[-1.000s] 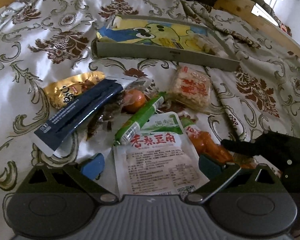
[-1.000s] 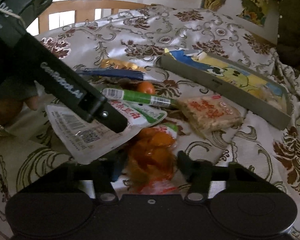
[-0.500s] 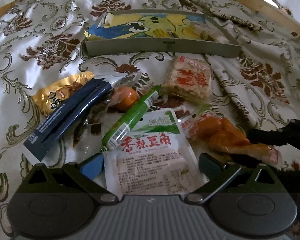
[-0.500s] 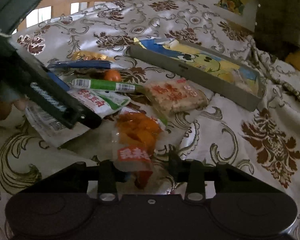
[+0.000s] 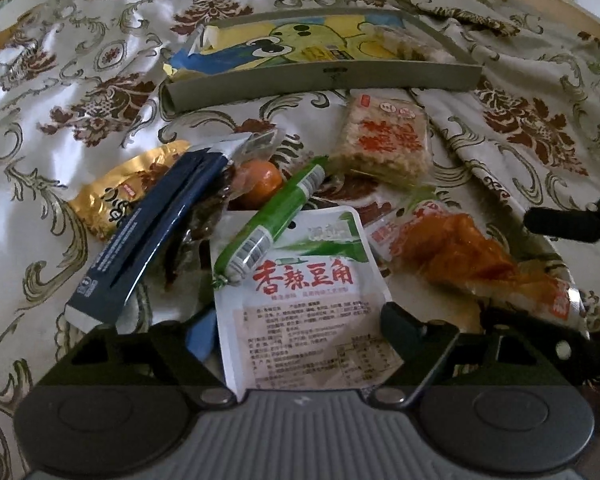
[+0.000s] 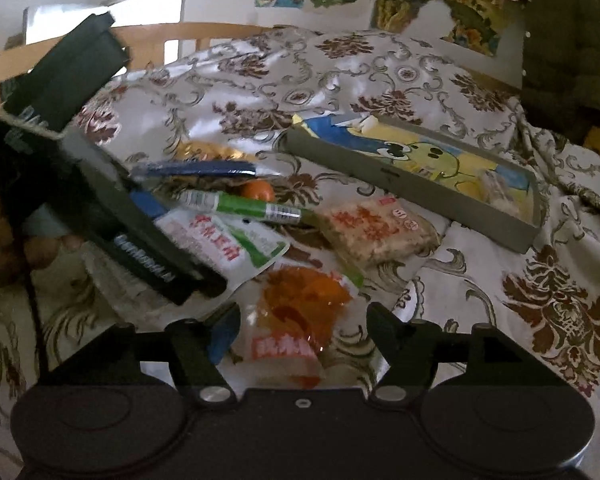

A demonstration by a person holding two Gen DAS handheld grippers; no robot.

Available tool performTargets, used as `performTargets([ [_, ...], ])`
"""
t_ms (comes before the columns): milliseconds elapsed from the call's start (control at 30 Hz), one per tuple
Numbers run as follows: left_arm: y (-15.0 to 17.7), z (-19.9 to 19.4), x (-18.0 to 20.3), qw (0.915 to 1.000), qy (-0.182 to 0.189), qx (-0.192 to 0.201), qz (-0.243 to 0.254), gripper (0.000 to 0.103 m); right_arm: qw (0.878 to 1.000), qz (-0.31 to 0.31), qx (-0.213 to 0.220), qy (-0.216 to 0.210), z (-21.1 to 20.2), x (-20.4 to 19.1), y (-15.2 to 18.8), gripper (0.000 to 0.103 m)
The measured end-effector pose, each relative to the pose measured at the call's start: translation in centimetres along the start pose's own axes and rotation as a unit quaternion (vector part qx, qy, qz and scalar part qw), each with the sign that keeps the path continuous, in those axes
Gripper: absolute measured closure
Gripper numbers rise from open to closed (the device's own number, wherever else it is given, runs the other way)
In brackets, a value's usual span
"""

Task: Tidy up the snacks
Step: 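Lower the right tool onto the orange spicy snack bag and close it, then lift the orange snack bag with the right tool while the left tool approaches the white packet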

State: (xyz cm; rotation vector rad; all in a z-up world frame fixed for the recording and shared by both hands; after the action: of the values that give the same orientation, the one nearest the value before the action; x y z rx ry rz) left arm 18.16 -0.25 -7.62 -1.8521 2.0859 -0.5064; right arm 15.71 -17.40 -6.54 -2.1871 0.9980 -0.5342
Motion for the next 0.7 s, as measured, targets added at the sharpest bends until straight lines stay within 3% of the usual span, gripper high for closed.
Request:
performTargets([
  [200,0.2,0.2,-0.5,0.9998,0.016,0.006,-0.005,0.013,0.997,0.060,-0.038,-0.041,2.8,1.4,-0.3,0.034],
  [333,0.3,0.3,-0.9,0.9995,0.025,0.010,-0.014,0.013,0.995,0.073,-0.041,-0.060,3.3,1.7,-0.3,0.038],
  [367,0.2,0.4,-0.9,0.9995,0.026,0.009,-0.014,0.012,0.994,0.077,-0.045,-0.060,3.3,1.8,-0.3,0.049],
  [400,0.2,0.4,-0.8,0.9996,0.026,0.009,-0.012,0.011,0.994,0.079,-0.047,-0.059,3.2,1.9,-0.3,0.052],
  [500,0.4,0.4,-0.6,0.9997,0.023,0.011,-0.001,0.008,0.995,0.072,-0.053,-0.052,2.7,2.1,-0.3,0.054],
  [700,0.1,1.0,0.5,1.0000,0.004,0.005,0.002,0.001,0.998,0.052,-0.034,0.000,0.9,2.2,-0.1,0.056],
])
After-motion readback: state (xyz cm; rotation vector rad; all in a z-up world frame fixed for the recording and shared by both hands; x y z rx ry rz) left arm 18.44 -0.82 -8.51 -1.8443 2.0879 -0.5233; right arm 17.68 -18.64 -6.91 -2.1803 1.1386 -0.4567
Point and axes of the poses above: each gripper's, at about its wrist camera, not at the fingertips, and z roughly the way its jaws point, x to its right, y to its underside, the point moved 1 cm from there along z, roughly the way its jaws point, and after that the axes turned 5 degrees about -x, right-handed, at the moved point
